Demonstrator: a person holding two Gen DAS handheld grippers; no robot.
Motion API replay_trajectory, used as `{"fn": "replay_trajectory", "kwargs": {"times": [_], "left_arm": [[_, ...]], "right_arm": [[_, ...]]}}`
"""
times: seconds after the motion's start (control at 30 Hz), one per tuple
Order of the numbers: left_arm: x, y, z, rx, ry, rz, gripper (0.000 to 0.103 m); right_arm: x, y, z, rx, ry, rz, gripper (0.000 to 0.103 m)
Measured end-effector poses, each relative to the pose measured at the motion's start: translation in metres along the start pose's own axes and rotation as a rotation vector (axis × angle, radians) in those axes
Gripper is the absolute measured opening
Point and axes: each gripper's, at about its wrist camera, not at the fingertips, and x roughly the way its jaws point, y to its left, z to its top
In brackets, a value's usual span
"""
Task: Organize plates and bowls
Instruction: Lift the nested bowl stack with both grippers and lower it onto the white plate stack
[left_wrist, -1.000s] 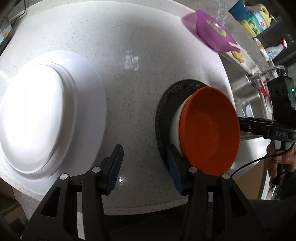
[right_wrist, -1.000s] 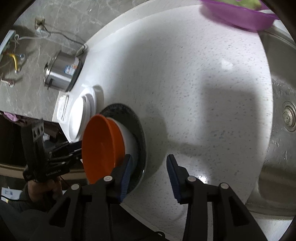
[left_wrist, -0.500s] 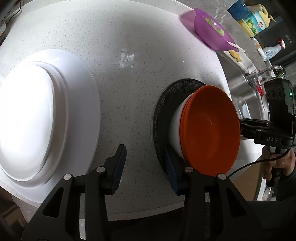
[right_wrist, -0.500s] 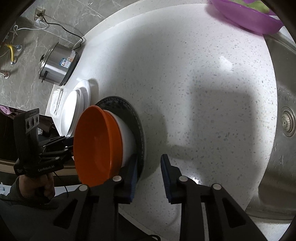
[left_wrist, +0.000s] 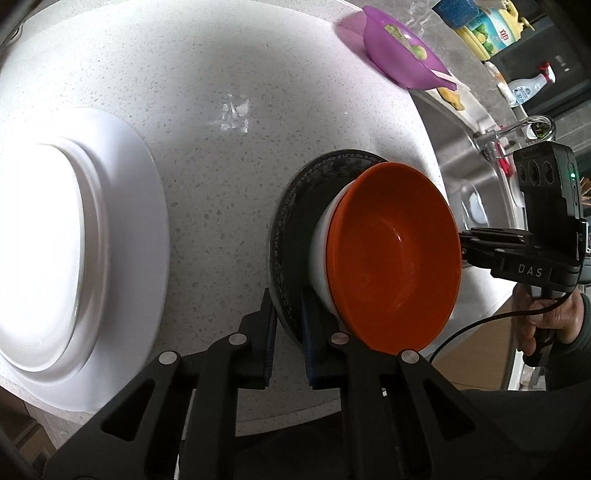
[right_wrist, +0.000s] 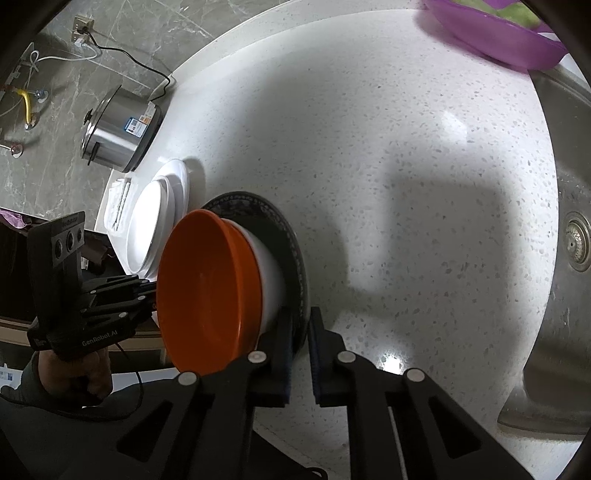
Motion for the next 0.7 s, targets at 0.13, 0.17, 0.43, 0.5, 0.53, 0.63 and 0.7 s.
{"fn": "replay_trajectory", "kwargs": {"times": [0.13, 0.17, 0.43, 0.5, 0.53, 0.63, 0.7], "left_arm": [[-0.002, 0.001, 0.001, 0.001, -0.006, 0.006, 0.010], [-0.003, 0.002, 0.000, 0.002, -0.005, 0.006, 0.010], [-0.004, 0.002, -0.001, -0.008, 0.002, 0.002, 0.010], [-0.006, 0.003, -0.001, -0.012, 0.001, -0.001, 0.010], [-0.007, 0.002, 0.000, -0.013, 0.000, -0.002, 0.010], [-0.010, 0.003, 0.001, -0.013, -0.006, -0.005, 0.010], [-0.015, 0.003, 0.002, -0.015, -0.010, -0.012, 0.010]], "right_arm": [[-0.002, 0.000, -0.001, 0.006, -0.006, -0.002, 0.012], [-0.002, 0.000, -0.001, 0.007, -0.007, -0.002, 0.012], [-0.003, -0.001, 0.003, 0.022, -0.010, -0.013, 0.012], [-0.003, -0.001, 0.005, 0.026, -0.010, -0.014, 0.012], [-0.004, -0.001, 0.006, 0.028, -0.011, -0.014, 0.012], [-0.007, 0.000, 0.008, 0.036, -0.014, -0.016, 0.012], [-0.008, 0.001, 0.010, 0.036, -0.016, -0.019, 0.012]]}}
